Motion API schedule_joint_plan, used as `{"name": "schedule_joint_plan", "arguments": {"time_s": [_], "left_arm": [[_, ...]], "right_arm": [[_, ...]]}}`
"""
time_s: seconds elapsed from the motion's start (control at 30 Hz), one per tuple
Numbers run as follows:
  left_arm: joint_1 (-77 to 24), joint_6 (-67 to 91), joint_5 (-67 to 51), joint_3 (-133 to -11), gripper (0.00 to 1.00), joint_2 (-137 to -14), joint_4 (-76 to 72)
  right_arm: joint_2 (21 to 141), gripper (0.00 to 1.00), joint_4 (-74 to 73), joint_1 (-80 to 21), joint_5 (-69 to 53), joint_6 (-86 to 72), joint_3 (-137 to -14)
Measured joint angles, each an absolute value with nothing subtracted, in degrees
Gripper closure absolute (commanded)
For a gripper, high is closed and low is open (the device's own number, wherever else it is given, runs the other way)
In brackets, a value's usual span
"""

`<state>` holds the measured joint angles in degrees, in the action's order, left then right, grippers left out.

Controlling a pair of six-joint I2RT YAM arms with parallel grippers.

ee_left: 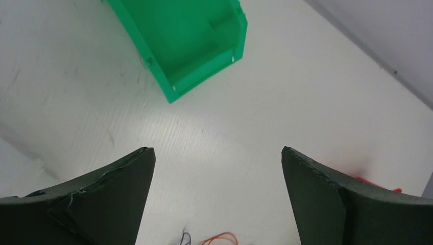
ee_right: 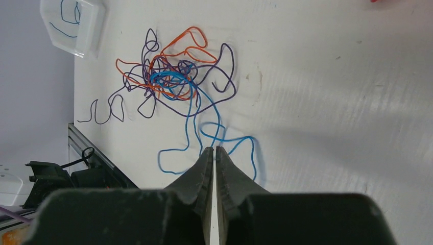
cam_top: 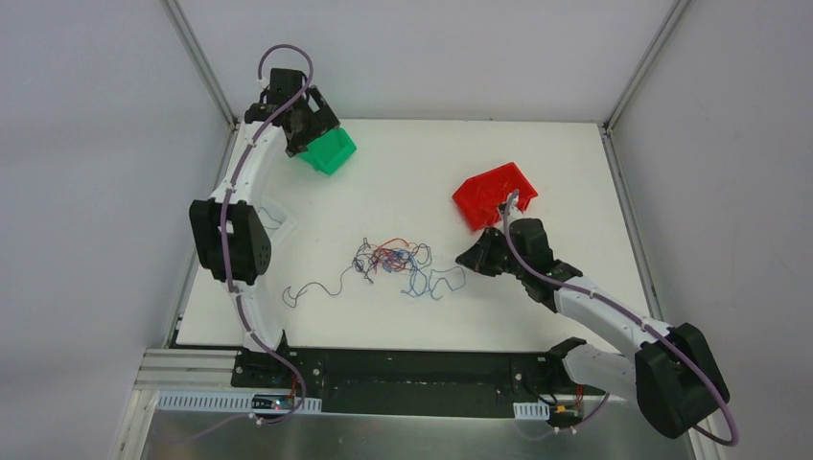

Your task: Untangle the cables

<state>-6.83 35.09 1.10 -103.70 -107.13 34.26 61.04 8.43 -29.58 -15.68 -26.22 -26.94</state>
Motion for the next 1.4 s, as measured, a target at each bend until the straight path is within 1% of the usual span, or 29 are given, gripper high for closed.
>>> {"name": "schedule_joint_plan", "arguments": {"time_s": [0.1, 0.2, 0.3, 0.4, 0.63, 0.8, 0.93, 1.07, 1.23, 1.27, 1.3, 1.33, 1.37, 1.4], "left_arm": [[-5.0, 36.8, 0.4, -109.1, 0.07, -112.7, 32.2], [-3.6, 37.6, -0.1, -115.7, 0.15, -118.9, 30.3], [-2.8, 39.0, -1.0, -121.8, 0.16, -125.0, 28.3], [-2.1, 40.7, -2.3, -124.2, 0.17, -129.6, 26.8], [-1.4, 42.7, -5.4, -124.2, 0.18, -137.3, 25.5], [-1.4, 42.6, -7.0, -121.6, 0.19, -137.7, 25.4], [-1.6, 42.2, -8.8, -116.0, 0.20, -137.1, 24.5], [-2.7, 41.2, -10.7, -108.4, 0.20, -132.2, 23.3], [-8.0, 40.7, -11.1, -100.5, 0.17, -127.0, 23.4], [-9.6, 40.7, -11.1, -99.2, 0.16, -126.1, 23.3], [-11.2, 40.8, -11.1, -97.9, 0.15, -125.2, 23.4], [-12.8, 40.9, -11.0, -96.5, 0.15, -124.2, 23.4], [-14.2, 41.0, -10.9, -95.2, 0.14, -123.1, 23.5], [-15.6, 41.1, -10.8, -94.3, 0.14, -122.2, 23.7]], "right_arm": [[63.5, 0.96, 9.4, -29.9, -15.9, -25.9, -27.7], [65.6, 0.96, 10.6, -30.2, -16.1, -25.9, -28.5], [66.6, 0.96, 11.2, -30.3, -16.4, -25.9, -29.2], [67.1, 0.96, 11.5, -30.5, -16.5, -25.9, -29.7], [68.3, 0.96, 11.8, -30.5, -16.6, -25.9, -29.7], [69.2, 0.96, 11.8, -30.5, -16.8, -25.9, -29.7], [69.3, 0.97, 11.9, -30.6, -16.8, -25.9, -29.7], [69.3, 0.97, 12.2, -30.6, -16.8, -25.9, -29.7], [69.3, 0.96, 12.2, -30.6, -16.8, -25.9, -29.7], [69.3, 0.95, 12.2, -30.6, -16.6, -25.9, -29.7], [69.3, 0.90, 12.1, -30.6, -16.4, -25.9, -29.7], [69.3, 0.82, 11.7, -30.6, -16.1, -25.9, -29.8], [69.1, 0.72, 11.0, -30.6, -15.6, -26.0, -29.8], [68.8, 0.60, 10.4, -30.6, -15.3, -26.1, -29.9]]}}
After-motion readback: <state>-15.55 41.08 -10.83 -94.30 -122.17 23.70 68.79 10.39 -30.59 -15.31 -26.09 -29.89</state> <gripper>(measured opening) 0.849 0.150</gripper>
